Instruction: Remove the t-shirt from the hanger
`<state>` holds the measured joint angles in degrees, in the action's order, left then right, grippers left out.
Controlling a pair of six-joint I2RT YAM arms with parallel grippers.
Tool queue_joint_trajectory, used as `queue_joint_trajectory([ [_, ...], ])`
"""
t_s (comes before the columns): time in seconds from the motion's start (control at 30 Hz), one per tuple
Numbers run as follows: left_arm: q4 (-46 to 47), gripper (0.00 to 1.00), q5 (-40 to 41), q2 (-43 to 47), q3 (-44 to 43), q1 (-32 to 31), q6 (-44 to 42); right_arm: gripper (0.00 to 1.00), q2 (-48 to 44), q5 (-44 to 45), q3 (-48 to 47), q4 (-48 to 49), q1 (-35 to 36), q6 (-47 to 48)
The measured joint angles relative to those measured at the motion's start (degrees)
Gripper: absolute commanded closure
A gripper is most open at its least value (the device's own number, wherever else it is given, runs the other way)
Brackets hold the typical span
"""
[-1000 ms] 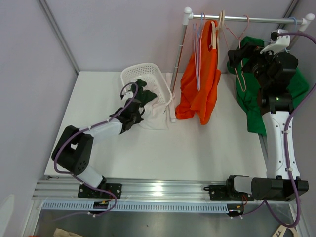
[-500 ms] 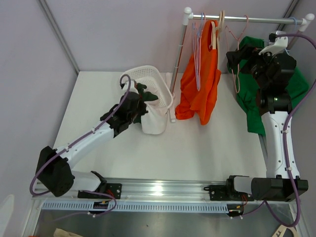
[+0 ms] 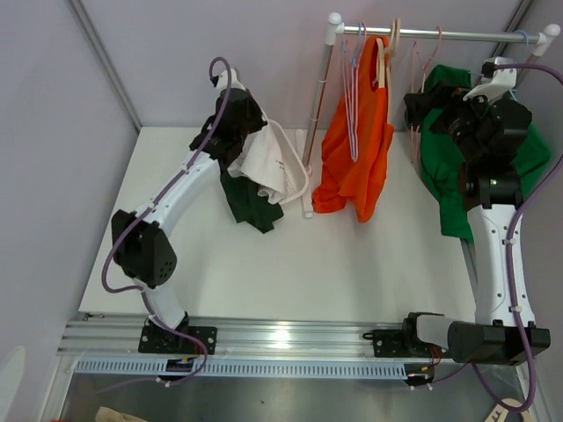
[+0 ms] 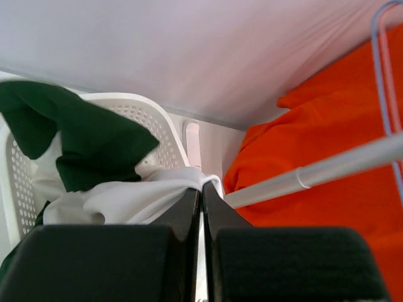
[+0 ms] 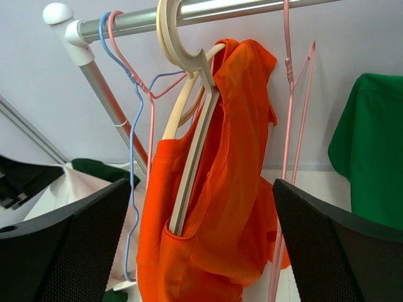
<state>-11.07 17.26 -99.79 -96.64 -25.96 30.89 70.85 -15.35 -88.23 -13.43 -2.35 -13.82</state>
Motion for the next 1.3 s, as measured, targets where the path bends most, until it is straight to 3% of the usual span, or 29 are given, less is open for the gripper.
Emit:
queue_joint_trajectory([
  [0.13,-2.1,0.95,-2.1,-6.6,-4.2,1.3,0.6,0.01,-0.6,0.0,0.0,0.0,0.0,0.0],
  [0.23,-5.0,0.48,-4.2,-9.9,-3.1,1.6,1.3,0.0,-0.7,0.7,-0.5,-0.8,0.0,0.6],
  [0.27,-5.7,0.19,-4.7,-10.3,-1.6,1.6,1.7,0.0,-0.7,1.2,-1.2,-1.6,0.0,0.9],
  [0.3,-6.3,0.09,-4.9,-10.3,0.5,1.4,2.5,0.01,-0.7,1.6,-1.9,-2.4,-0.1,1.2],
  [0.37,-6.3,0.01,-5.1,-9.6,5.6,1.2,4.3,0.0,-0.1,1.9,-4.8,-4.5,-0.8,2.3],
  [0.6,-9.8,0.01,-4.9,-8.4,13.7,0.9,6.7,0.0,5.6,-0.2,-19.5,-11.0,-9.0,5.2],
  [0.77,-9.6,0.0,-4.0,0.6,17.1,0.1,6.4,0.0,11.7,-2.6,-22.7,-12.8,-16.0,5.2],
  [0.9,-9.2,0.0,-3.8,6.4,13.7,-1.3,4.6,0.01,16.3,-4.3,-22.3,-14.3,-18.0,4.8],
  [1.07,-8.4,0.0,-3.3,7.5,6.9,-2.8,1.5,0.0,18.4,-4.0,-22.3,-15.0,-18.9,5.0],
  [1.3,-8.2,0.01,-2.8,8.3,6.6,-3.2,-1.2,0.0,22.7,-2.5,-29.2,-14.4,-20.3,7.2],
])
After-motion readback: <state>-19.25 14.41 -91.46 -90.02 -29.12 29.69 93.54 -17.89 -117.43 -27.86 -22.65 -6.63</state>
